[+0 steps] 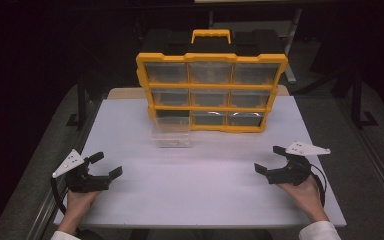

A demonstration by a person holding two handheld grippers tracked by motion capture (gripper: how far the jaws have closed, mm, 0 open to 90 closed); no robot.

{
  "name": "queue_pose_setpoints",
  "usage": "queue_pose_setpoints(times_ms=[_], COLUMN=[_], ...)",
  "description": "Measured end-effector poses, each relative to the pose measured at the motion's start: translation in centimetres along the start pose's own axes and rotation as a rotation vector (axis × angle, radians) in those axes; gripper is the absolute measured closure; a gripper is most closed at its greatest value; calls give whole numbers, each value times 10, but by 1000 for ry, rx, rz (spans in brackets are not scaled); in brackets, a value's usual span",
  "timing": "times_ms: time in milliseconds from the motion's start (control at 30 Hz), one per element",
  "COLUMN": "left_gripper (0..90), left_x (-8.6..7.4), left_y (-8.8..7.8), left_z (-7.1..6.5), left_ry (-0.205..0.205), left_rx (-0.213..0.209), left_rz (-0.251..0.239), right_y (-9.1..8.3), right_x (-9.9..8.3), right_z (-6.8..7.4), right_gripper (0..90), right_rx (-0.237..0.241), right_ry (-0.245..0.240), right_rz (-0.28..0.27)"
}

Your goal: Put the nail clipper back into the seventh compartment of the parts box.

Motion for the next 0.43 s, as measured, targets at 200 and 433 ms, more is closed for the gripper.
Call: queue_pose_setpoints(times_ms=[200, 433], left_gripper=[0, 0], left_x=[0, 0], left_y=[0, 0], left_z=[-1, -3], left_ry=[4, 5], left_rx=[-1, -12], left_rz=[-1, -3], right_y=[-9, -13], right_x=[0, -1], right_z=[-2, -1], right_gripper=[0, 0], right_rx=[-8, -12], right_ry=[12, 13], right_rz=[-56, -84])
Point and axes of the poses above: each handheld gripper's, and its own axes: y roughly forward along the jaws, x roughly out of its top, z roughly to its left, the point moved 9 cm from there along y, roughly forward along the jaws, and after that the axes turned 14 degrees about z, right-handed, at the moved point
